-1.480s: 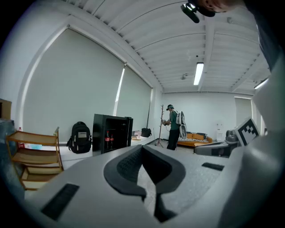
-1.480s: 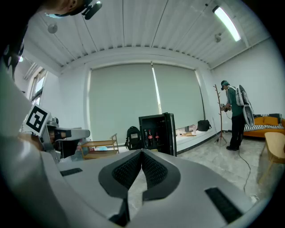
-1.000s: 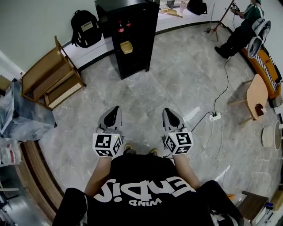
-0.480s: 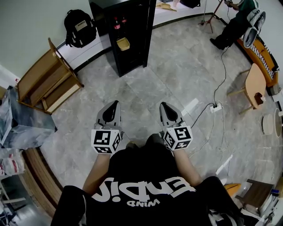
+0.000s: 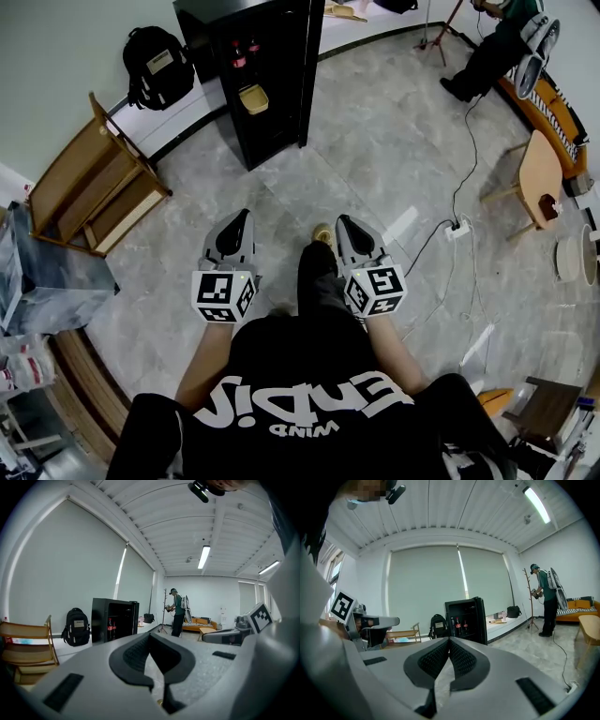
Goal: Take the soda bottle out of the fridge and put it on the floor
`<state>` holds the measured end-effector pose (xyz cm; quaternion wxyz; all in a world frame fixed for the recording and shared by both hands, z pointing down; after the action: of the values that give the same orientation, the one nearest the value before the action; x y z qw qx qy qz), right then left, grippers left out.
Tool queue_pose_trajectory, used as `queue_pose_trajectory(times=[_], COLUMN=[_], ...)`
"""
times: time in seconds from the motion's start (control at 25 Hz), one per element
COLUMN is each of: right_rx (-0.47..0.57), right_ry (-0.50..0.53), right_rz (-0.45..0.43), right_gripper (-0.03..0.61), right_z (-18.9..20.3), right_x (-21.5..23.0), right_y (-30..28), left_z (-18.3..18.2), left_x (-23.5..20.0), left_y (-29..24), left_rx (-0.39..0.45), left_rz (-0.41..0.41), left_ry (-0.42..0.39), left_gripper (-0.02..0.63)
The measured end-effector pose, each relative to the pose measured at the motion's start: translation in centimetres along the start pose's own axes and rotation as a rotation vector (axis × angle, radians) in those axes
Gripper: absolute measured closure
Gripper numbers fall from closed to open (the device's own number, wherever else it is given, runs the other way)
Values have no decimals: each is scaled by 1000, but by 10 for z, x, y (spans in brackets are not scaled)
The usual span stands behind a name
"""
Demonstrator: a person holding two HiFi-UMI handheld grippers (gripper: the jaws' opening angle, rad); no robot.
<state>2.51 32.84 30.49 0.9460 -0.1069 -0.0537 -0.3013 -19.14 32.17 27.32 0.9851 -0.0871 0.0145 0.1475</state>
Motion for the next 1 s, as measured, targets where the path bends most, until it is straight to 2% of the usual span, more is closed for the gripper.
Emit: queue_pose_trajectory(times=[0.4, 0.76, 1.0], right_rx=[-5, -34, -51], right_ry=[-9, 23, 39], right_rz=[-17, -142, -185], right_gripper=[555, 555, 555], right_z=[-29, -84, -105], right_x=[87, 177, 242], right_y=[-86, -180, -222], left_z=[-27, -66, -77], left_x=[-12, -23, -22], left_y=[-115, -239, -302], left_rx=[11, 12, 27], left_rz=[2, -93, -163], left_ry=[1, 29, 48], left_gripper=[607, 607, 607])
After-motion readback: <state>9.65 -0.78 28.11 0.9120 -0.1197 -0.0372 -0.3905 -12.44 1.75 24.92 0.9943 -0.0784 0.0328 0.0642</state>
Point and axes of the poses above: the fingertips, and each gripper's own axes: y backward along the fingers, x to its right, z out of its underside, the point moved 4 cm from there along y, backward along the fingers, and after that the axes turned 8 degrees about -z, right-handed, at the moved point
